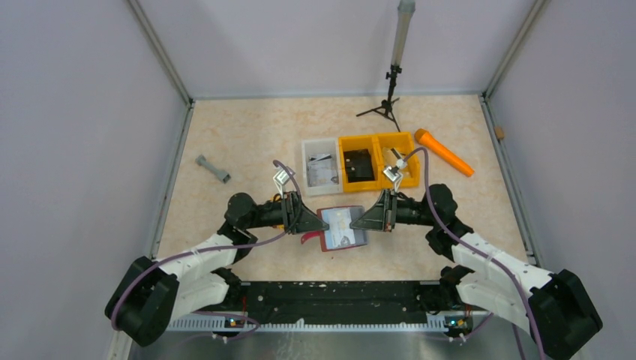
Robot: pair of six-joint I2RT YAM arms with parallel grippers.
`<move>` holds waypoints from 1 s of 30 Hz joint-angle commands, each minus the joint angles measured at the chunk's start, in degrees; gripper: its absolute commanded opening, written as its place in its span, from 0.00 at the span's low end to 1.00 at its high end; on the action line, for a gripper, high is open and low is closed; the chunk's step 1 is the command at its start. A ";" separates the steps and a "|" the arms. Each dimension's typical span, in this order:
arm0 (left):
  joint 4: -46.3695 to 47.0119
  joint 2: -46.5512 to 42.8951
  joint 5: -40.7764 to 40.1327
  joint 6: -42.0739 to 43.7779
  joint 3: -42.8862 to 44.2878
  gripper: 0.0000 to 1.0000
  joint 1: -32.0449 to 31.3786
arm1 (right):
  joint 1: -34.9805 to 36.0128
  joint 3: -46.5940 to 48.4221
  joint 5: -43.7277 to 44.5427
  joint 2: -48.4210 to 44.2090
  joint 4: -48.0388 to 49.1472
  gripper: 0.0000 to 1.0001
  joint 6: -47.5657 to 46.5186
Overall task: Take the credit cards out of the card holder
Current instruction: Remove the credit card from the card holder.
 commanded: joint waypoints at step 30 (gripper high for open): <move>10.72 5.82 -2.45 -1.73 1.81 0.00 -3.12 | 0.20 0.89 -1.75 1.80 12.04 0.08 5.07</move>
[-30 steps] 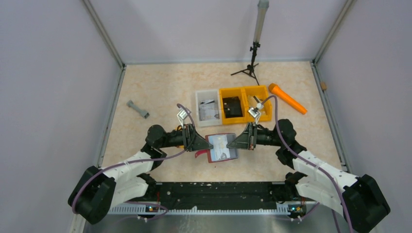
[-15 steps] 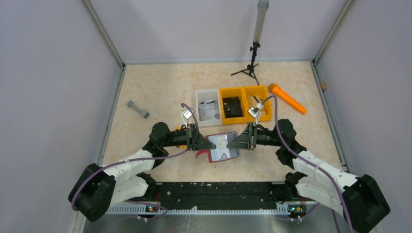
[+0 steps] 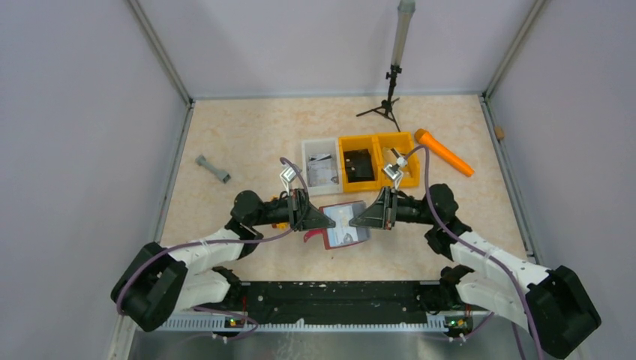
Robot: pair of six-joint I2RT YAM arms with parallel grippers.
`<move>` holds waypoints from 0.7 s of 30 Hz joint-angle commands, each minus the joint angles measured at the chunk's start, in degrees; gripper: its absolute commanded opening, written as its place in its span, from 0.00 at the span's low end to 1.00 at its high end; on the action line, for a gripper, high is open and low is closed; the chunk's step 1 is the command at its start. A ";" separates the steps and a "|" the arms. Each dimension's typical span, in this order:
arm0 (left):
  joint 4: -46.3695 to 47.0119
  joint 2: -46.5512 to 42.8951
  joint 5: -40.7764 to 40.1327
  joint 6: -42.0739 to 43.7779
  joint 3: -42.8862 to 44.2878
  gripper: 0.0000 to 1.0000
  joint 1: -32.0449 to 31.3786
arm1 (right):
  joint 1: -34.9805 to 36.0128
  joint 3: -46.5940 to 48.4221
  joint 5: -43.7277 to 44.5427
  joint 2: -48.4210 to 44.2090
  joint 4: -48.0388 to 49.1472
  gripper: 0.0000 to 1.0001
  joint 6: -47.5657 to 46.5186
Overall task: Take the credit cards out of the card holder
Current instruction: Remove the credit card from the card holder.
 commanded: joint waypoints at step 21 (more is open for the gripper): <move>-2.86 -8.91 -2.85 3.63 -2.33 0.00 0.63 | -1.70 -0.98 -1.31 -1.59 5.60 0.00 1.89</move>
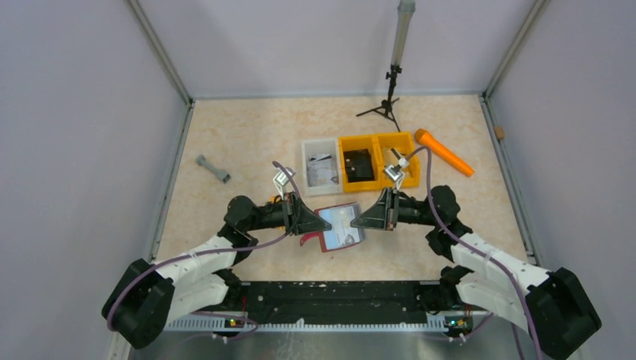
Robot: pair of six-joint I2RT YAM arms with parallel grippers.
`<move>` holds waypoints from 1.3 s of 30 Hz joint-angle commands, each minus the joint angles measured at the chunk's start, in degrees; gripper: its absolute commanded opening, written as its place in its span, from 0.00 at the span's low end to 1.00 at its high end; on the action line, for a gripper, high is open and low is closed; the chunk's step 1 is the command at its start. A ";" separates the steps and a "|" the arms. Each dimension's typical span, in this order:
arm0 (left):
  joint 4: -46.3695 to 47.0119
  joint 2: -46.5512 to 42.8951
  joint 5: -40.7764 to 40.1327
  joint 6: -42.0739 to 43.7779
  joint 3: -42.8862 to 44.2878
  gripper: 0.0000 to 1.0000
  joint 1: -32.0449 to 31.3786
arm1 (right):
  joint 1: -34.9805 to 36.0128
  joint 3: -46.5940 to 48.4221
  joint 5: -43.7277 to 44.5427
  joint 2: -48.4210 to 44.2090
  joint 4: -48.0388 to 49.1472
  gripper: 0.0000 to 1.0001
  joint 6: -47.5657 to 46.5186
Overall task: Take the credit cards out of the card holder
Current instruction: Remove the credit card from the card holder, then place the credit card in the storage box.
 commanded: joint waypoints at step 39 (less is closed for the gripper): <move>-91.81 -32.67 -48.40 30.33 25.46 0.00 11.32 | 14.50 22.38 76.01 16.63 -28.75 0.00 13.26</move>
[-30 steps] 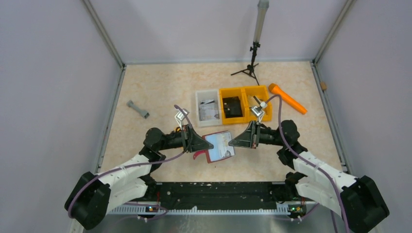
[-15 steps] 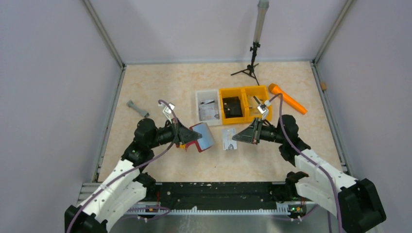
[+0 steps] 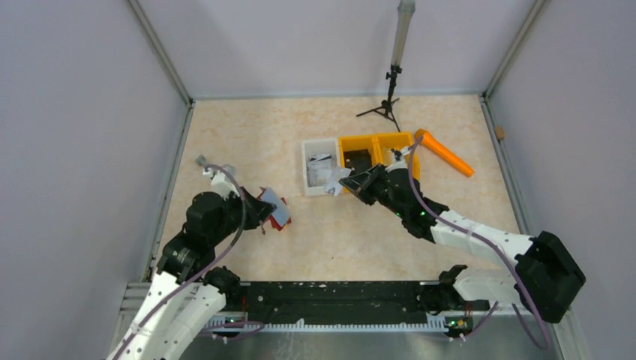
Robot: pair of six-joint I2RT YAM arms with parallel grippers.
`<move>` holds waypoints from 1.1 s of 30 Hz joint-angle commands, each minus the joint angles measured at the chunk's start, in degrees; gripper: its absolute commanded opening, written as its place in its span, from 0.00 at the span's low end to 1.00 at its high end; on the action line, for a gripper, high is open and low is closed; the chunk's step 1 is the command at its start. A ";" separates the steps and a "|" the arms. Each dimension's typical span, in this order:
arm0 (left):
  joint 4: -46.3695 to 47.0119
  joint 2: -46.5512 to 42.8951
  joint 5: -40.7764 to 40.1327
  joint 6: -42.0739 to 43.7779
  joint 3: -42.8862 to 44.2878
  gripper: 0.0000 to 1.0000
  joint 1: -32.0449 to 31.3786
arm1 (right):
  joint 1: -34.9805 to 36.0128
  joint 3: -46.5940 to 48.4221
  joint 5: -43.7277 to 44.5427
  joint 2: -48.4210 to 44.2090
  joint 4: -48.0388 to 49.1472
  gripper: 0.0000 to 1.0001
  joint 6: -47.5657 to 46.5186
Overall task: Take the credit cards out of the card holder
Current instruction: Place the credit card in the storage box.
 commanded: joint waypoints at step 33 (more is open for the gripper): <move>-13.91 -8.62 -14.78 6.74 8.96 0.00 0.28 | 14.68 37.42 57.52 45.82 -11.14 0.07 39.01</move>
